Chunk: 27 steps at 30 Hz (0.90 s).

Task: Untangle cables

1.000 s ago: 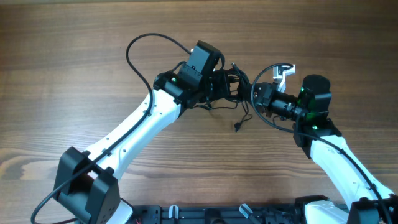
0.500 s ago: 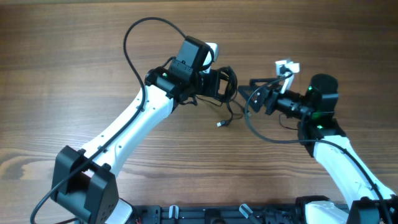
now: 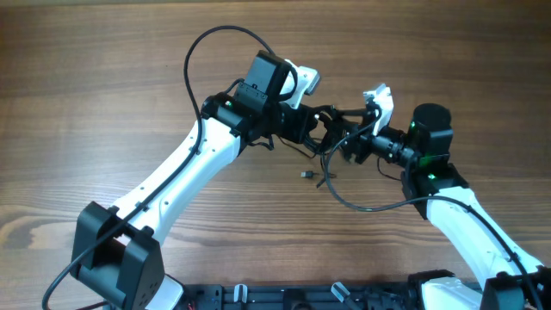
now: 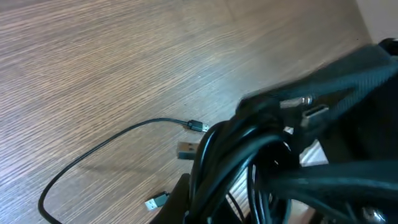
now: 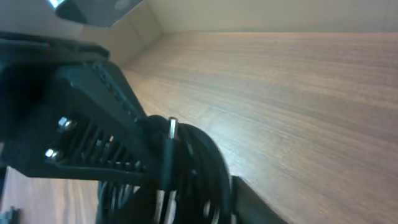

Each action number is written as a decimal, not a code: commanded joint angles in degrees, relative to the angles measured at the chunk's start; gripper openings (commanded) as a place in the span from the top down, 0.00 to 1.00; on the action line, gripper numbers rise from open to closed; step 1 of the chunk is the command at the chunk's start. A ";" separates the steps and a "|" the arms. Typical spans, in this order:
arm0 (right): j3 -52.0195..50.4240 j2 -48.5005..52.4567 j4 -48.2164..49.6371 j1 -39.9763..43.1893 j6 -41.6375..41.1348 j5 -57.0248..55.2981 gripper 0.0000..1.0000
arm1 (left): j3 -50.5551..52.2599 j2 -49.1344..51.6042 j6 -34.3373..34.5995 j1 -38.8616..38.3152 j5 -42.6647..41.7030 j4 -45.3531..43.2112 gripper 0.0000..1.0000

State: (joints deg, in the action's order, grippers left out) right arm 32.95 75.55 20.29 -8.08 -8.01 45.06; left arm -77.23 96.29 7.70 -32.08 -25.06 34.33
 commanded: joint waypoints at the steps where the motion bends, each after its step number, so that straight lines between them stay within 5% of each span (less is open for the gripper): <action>1: 0.46 0.87 -0.66 0.00 4.63 2.19 0.86 | -0.35 -1.79 -1.53 0.07 -2.97 0.13 0.96; 3: 0.46 0.85 -0.66 0.00 4.96 4.74 0.96 | -0.35 -1.79 -1.53 0.13 -1.86 0.48 0.96; 8: 0.46 0.85 -2.73 2.67 4.94 18.51 0.96 | -0.35 -1.79 -1.46 0.37 8.55 1.22 0.96; 15: 0.46 0.87 -4.04 7.06 4.94 37.44 0.96 | -0.35 -1.79 -1.29 2.54 8.68 0.15 0.96; 19: 0.46 0.87 -4.07 7.08 3.91 31.41 0.96 | -0.35 -1.79 -0.31 3.72 8.63 0.17 0.96; 22: 0.46 0.87 -3.54 7.08 -2.58 19.87 0.96 | -0.35 -1.79 5.99 3.87 7.21 1.11 0.79; 27: 0.46 0.87 -1.03 7.08 -7.48 17.90 0.96 | -0.35 -1.73 12.96 3.80 2.12 4.83 0.72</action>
State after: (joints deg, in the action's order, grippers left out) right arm 33.04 75.92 17.52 -0.75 -10.87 62.35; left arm -77.21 95.22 13.96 -29.50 -24.67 37.36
